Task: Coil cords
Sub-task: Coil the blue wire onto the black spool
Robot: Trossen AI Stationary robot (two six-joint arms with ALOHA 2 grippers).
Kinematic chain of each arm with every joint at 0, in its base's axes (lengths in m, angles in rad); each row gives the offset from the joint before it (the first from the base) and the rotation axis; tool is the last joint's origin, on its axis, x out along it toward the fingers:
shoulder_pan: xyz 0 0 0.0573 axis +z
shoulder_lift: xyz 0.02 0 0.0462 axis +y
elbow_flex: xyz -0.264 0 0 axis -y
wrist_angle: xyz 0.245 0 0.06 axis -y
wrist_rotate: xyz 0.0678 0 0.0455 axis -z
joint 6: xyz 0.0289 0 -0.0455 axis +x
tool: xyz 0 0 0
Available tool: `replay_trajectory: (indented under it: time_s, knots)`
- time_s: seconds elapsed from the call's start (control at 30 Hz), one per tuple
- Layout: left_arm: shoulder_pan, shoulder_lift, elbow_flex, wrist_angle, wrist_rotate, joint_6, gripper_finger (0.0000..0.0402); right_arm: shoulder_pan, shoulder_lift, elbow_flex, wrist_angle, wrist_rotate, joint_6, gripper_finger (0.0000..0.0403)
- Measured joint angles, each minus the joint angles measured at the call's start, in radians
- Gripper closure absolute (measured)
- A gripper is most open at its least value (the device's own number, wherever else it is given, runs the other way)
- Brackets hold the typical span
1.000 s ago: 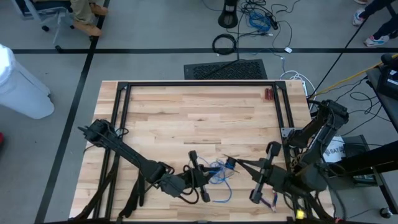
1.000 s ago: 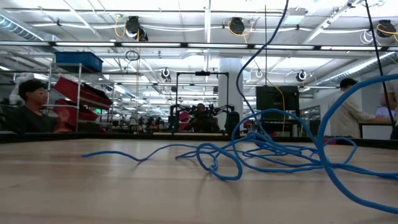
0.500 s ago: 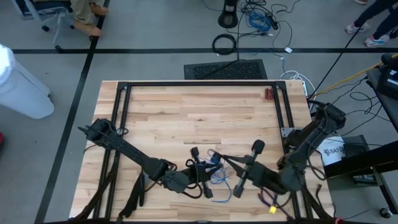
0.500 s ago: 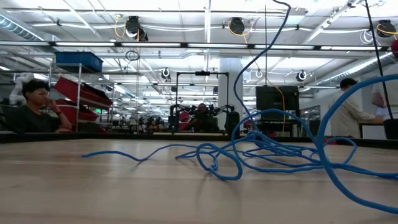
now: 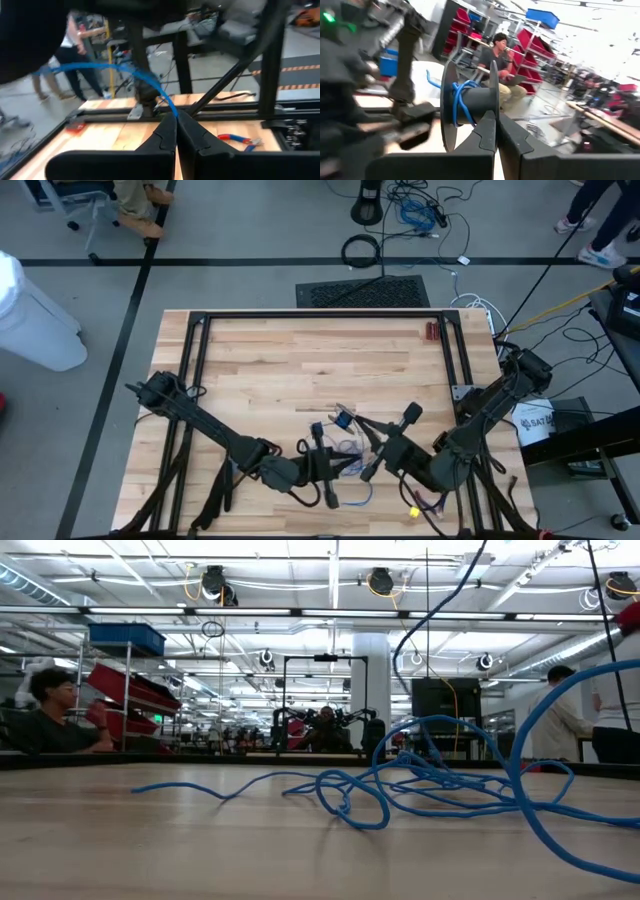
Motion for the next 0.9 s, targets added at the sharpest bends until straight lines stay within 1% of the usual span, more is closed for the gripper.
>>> replay_trajectory:
  time_s: [0.1, 0.2, 0.43, 0.57, 0.63, 0.77, 0.9]
  knots:
    - [-0.009, 0.000, 0.000, 0.016, 0.035, 0.003, 0.0400, -0.001, -0.001, 0.000, -0.060, 0.038, 0.018, 0.0403]
    - [-0.012, -0.003, 0.000, 0.021, 0.066, 0.008, 0.0400, -0.001, -0.001, 0.000, -0.091, 0.041, 0.032, 0.0403]
    - [-0.039, -0.025, 0.000, 0.019, 0.073, 0.107, 0.0400, -0.001, -0.001, 0.000, -0.118, 0.039, -0.002, 0.0403]
    - [-0.057, -0.056, 0.000, 0.020, 0.074, 0.113, 0.0400, -0.001, -0.001, 0.000, -0.155, 0.030, 0.013, 0.0403]
    - [-0.065, -0.067, 0.000, 0.019, 0.073, 0.114, 0.0400, -0.001, -0.001, 0.000, -0.173, 0.006, 0.025, 0.0403]
    - [-0.092, -0.092, 0.000, 0.012, 0.039, 0.131, 0.0400, -0.001, -0.001, 0.000, -0.183, -0.045, 0.025, 0.0403]
    - [-0.130, -0.103, 0.000, 0.015, -0.075, 0.217, 0.0400, -0.001, -0.001, 0.000, -0.200, -0.088, 0.021, 0.0403]
